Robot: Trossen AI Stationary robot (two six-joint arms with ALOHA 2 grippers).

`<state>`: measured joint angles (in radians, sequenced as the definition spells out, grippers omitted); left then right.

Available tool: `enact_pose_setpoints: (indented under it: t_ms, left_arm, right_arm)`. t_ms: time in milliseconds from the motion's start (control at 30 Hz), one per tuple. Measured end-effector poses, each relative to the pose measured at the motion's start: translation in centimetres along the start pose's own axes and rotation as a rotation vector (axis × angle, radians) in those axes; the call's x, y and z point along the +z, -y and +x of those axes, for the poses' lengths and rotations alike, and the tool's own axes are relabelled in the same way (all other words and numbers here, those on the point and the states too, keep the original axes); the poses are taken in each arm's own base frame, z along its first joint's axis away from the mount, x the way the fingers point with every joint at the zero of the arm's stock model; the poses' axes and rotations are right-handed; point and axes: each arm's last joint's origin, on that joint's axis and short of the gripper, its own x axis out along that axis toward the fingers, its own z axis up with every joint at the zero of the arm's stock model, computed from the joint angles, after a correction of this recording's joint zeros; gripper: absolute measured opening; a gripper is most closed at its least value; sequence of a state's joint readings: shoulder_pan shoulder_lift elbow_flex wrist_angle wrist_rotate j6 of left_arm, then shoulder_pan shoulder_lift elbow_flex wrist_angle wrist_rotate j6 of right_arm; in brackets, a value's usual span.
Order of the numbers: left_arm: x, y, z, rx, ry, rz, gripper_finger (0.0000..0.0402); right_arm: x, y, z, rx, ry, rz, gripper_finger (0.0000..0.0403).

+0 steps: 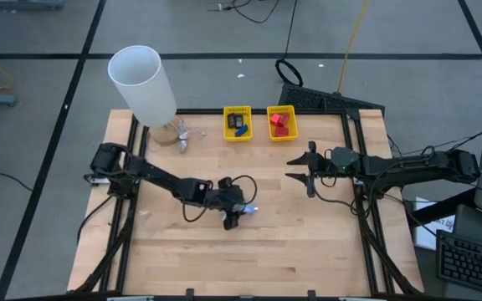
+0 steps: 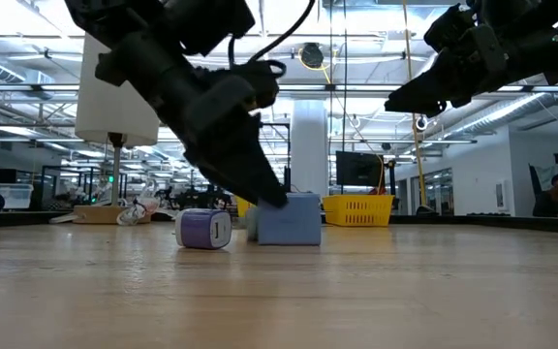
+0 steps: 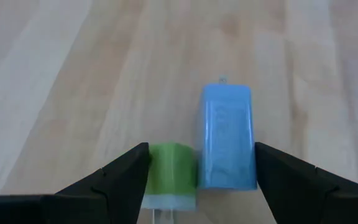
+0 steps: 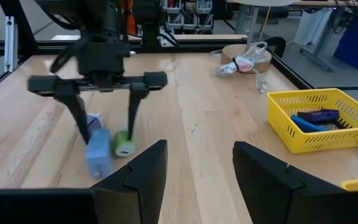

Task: Pick & Place Office items
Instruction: Put the light blue charger adapter into the right yellow bin

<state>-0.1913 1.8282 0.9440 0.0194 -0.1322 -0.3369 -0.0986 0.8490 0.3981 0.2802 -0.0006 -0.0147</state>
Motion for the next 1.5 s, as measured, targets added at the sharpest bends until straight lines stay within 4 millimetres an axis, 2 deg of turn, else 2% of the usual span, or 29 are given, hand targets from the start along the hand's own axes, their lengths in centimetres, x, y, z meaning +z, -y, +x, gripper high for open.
enact_pose_setpoints:
  t_ms: [533, 700, 800, 1133, 1300, 1500]
  left_arm:
    - [-0.3, 0.1, 0.3, -0.004, -0.008, 0.074, 0.0282]
    - [-1.1, -0.1, 0.1, 0.189, -0.043, 0.156, 0.0282]
    - [-1.7, -0.8, 0.0, 0.291, -0.089, 0.136, 0.0283]
    - [-2.8, -2.1, -0.4, 0.407, -0.207, 0.038, 0.0283]
    - [-2.4, -2.4, -0.9, 0.433, -0.174, 0.037, 0.0283]
    - [-1.1, -2.1, -2.7, 0.389, -0.105, 0.039, 0.0282]
  right_arm:
    - [0.1, 0.0, 0.0, 0.0, 0.006, 0.0, 0.0171]
    - [0.1, 0.0, 0.0, 0.0, 0.006, 0.0, 0.0171]
    - [0.1, 0.0, 0.0, 0.0, 0.006, 0.0, 0.0171]
    - [0.1, 0.0, 0.0, 0.0, 0.006, 0.0, 0.0171]
    - [0.1, 0.0, 0.0, 0.0, 0.006, 0.0, 0.0171]
    - [0.1, 0.0, 0.0, 0.0, 0.006, 0.0, 0.0171]
